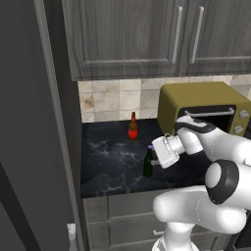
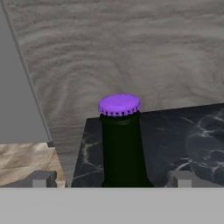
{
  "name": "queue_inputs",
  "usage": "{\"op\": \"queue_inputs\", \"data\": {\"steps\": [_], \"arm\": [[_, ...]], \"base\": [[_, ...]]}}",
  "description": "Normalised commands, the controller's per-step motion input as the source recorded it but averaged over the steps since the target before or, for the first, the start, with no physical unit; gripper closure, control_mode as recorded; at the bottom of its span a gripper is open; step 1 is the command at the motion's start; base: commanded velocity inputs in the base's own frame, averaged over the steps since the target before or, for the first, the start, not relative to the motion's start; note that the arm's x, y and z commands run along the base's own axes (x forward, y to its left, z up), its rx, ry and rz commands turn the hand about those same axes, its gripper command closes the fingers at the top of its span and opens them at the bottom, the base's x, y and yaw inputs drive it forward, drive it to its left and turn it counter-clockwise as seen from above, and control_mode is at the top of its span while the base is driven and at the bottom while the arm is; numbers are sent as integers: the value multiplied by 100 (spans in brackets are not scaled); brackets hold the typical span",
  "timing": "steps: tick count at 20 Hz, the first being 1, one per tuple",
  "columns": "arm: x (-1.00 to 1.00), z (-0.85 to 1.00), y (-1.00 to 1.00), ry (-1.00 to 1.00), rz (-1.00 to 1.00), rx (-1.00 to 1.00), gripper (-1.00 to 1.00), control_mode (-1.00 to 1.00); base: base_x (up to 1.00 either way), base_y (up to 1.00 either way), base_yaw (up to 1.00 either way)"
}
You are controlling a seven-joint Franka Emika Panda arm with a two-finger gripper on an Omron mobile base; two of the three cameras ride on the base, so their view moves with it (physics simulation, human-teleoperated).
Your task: Place the beers on the top shelf of the fridge to keep them out of children's reach, and place the mushroom on lower shelves for easy access.
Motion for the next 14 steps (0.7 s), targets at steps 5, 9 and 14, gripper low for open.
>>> {"op": "queue_inputs", "data": {"steps": [5, 9, 14], "arm": [[0, -9, 15, 2, 0, 0, -100, -100], [0, -8, 19, 2, 0, 0, -100, -100], [1, -6, 16, 1, 0, 0, -100, -100]], "base": [[0, 0, 0], [0, 0, 0], [0, 0, 0]]}}
